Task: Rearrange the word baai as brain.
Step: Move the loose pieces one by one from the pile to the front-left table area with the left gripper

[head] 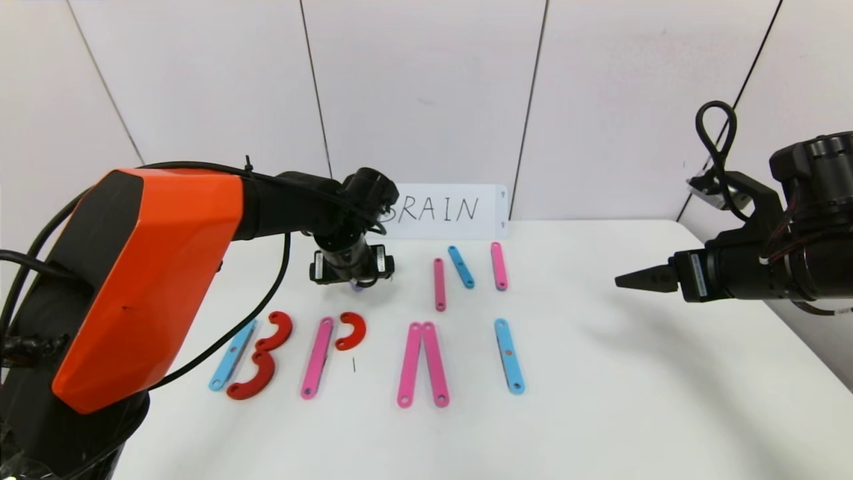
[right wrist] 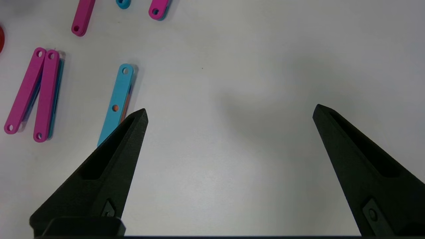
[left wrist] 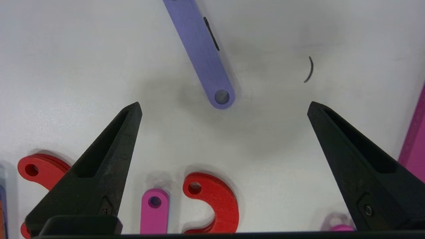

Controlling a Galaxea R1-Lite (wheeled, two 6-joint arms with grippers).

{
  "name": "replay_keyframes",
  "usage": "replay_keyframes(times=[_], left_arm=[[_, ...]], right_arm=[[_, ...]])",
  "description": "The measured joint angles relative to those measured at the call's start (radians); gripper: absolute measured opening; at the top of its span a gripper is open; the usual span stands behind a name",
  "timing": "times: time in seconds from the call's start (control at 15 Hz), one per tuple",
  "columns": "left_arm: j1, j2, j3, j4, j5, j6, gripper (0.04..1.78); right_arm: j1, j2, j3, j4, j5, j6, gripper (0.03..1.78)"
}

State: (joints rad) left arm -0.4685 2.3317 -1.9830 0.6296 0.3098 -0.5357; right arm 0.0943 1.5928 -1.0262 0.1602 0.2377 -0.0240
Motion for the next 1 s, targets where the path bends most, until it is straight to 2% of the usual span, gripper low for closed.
replay_keyframes(times=[0.2, 0.47, 1.0], left_arm=[[0.004, 0.032, 0.0, -0.024, 0.068, -0.009, 1.75], [0.011, 0.056, 0.0, -0.06, 0.107, -0.033, 1.75], [0.027, 0.064, 0.006, -0.112, 0.131, -0.044, 1.75]], right_arm=[[0.0, 0.0, 0.0, 0.0, 0.0, 0.0, 1.74], [0.0, 0.001, 0.0, 0.0, 0.0, 0.0, 1.74], [0.003, 0.001, 0.006, 0.0, 0.0, -0.001, 1.74]])
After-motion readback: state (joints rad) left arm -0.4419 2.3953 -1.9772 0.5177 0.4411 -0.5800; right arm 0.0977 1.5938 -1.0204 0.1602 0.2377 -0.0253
